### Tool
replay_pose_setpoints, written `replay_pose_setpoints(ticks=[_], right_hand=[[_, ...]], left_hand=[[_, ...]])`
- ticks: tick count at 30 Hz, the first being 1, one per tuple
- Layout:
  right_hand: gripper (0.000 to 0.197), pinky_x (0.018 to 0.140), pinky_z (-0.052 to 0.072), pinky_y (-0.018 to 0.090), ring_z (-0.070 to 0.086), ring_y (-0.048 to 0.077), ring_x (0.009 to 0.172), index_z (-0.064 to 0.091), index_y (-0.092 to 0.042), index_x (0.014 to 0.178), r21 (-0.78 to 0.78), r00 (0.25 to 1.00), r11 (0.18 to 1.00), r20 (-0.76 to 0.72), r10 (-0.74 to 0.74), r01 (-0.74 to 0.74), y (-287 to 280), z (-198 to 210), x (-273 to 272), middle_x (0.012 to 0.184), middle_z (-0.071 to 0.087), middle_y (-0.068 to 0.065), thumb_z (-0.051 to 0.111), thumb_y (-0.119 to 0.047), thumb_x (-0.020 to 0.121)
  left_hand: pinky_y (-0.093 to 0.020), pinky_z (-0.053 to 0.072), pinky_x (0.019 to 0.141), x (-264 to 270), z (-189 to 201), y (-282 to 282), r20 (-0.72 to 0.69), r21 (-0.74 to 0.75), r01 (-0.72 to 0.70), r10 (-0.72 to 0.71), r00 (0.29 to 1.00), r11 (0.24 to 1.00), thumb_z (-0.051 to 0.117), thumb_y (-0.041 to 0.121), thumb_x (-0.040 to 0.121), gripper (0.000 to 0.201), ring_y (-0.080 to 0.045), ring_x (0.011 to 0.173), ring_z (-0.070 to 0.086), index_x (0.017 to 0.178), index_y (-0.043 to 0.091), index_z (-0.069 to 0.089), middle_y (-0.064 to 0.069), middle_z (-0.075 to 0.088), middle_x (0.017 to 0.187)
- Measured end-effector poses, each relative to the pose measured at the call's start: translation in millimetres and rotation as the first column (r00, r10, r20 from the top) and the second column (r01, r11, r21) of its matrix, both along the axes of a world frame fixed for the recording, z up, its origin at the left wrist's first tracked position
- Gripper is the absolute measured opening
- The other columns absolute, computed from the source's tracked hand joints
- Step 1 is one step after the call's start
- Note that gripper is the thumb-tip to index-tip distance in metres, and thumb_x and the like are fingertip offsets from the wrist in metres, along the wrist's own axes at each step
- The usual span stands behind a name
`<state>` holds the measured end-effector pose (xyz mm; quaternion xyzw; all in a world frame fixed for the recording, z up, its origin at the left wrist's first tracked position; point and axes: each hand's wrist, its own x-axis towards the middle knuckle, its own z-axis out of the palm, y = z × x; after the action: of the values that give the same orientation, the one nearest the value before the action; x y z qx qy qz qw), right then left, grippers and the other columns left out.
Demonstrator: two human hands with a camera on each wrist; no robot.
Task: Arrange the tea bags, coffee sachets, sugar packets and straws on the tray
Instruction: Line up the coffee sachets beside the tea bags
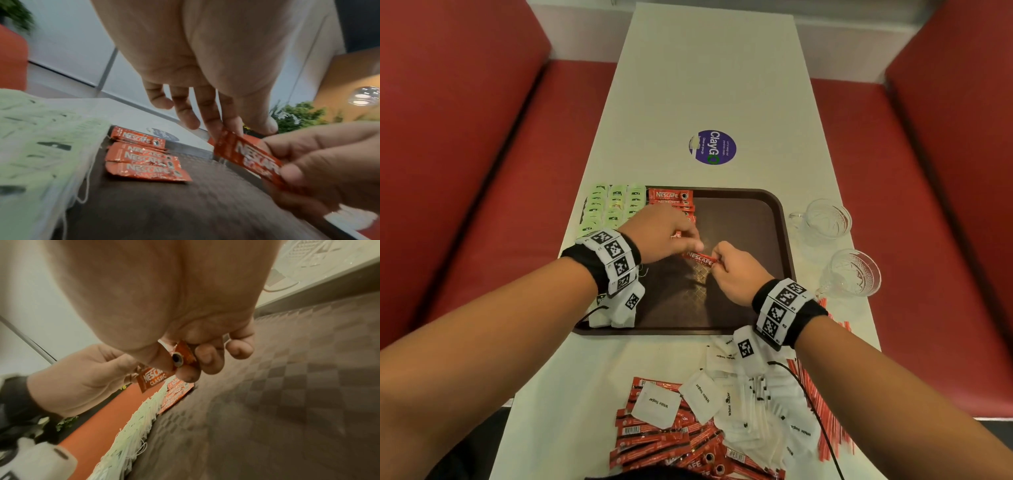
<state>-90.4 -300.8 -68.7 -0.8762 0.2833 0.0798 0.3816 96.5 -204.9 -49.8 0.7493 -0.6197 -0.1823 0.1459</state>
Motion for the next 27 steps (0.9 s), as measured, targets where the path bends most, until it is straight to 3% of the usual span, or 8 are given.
replay_pose_setpoints(ticks=[3, 5, 9, 14, 19, 27], right_hand=[[0.006, 0.061, 0.041, 0.032, 0.059, 0.02, 0.071, 0.05, -0.019, 0.103, -0.01, 1.0, 1.0, 0.011, 0.012, -0.011, 0.6, 0.3, 3.4, 0.083, 0.063, 0.003, 0.045, -0.022, 0.101], [0.01, 0.066, 0.043, 0.03, 0.06, 0.015, 0.072, 0.049, -0.02, 0.109, -0.012, 1.0, 1.0, 0.016, -0.006, 0.006, 1.2, -0.3, 3.6, 0.085, 0.065, -0.001, 0.047, -0.027, 0.102], [0.036, 0.075, 0.045, 0.028, 0.061, 0.01, 0.081, 0.043, -0.021, 0.133, -0.057, 0.999, 0.998, -0.029, 0.014, -0.016, -0.6, -3.5, -1.7, 0.091, 0.064, -0.007, 0.053, -0.031, 0.1], [0.02, 0.08, 0.05, 0.03, 0.062, 0.015, 0.088, 0.056, -0.023, 0.115, -0.108, 0.975, 0.976, -0.143, 0.172, -0.189, 4.0, -3.2, -10.1, 0.094, 0.067, -0.006, 0.055, -0.033, 0.098], [0.015, 0.082, 0.052, 0.034, 0.062, 0.016, 0.088, 0.058, -0.024, 0.107, -0.125, 0.952, 0.952, -0.16, 0.259, -0.28, 12.8, 1.3, -18.5, 0.093, 0.068, -0.005, 0.057, -0.033, 0.095], [0.018, 0.075, 0.05, 0.03, 0.059, 0.011, 0.084, 0.057, -0.027, 0.101, -0.127, 0.909, 0.905, -0.156, 0.387, -0.406, 36.6, 11.9, -38.9, 0.095, 0.065, -0.01, 0.066, -0.038, 0.09]], left_hand=[[-0.026, 0.043, 0.073, -4.0, -2.8, 6.8, 0.093, 0.04, 0.077, -0.08, 0.992, 0.996, 0.068, 0.044, 0.088, 0.014, -0.004, 0.077, 0.056, 0.092, 0.033, 0.076, 0.019, 0.065, 0.078], [-0.028, 0.044, 0.076, -0.8, -7.4, 10.3, 0.163, 0.079, -0.013, 0.0, 0.987, 0.997, 0.067, 0.038, 0.091, 0.012, -0.007, 0.078, 0.055, 0.093, 0.031, 0.076, 0.018, 0.063, 0.078], [-0.035, 0.048, 0.088, 9.5, -20.2, 15.8, 0.294, 0.257, -0.205, 0.126, 0.947, 0.944, 0.063, 0.041, 0.093, 0.013, -0.012, 0.087, 0.06, 0.095, 0.032, 0.072, 0.012, 0.066, 0.085], [-0.037, 0.045, 0.089, 10.2, -32.6, 11.4, 0.421, 0.265, -0.271, 0.142, 0.896, 0.925, 0.063, 0.048, 0.091, 0.016, -0.018, 0.101, 0.059, 0.098, 0.037, 0.071, 0.009, 0.068, 0.097], [-0.037, 0.047, 0.089, -0.1, -35.0, -0.7, 0.405, 0.315, -0.233, 0.092, 0.91, 0.92, 0.067, 0.05, 0.087, 0.019, -0.017, 0.105, 0.057, 0.101, 0.037, 0.07, 0.009, 0.068, 0.101], [-0.033, 0.048, 0.079, -2.4, -24.9, -8.3, 0.39, 0.31, -0.305, 0.173, 0.905, 0.9, 0.068, 0.043, 0.088, 0.016, -0.02, 0.101, 0.061, 0.099, 0.033, 0.071, 0.004, 0.068, 0.098]])
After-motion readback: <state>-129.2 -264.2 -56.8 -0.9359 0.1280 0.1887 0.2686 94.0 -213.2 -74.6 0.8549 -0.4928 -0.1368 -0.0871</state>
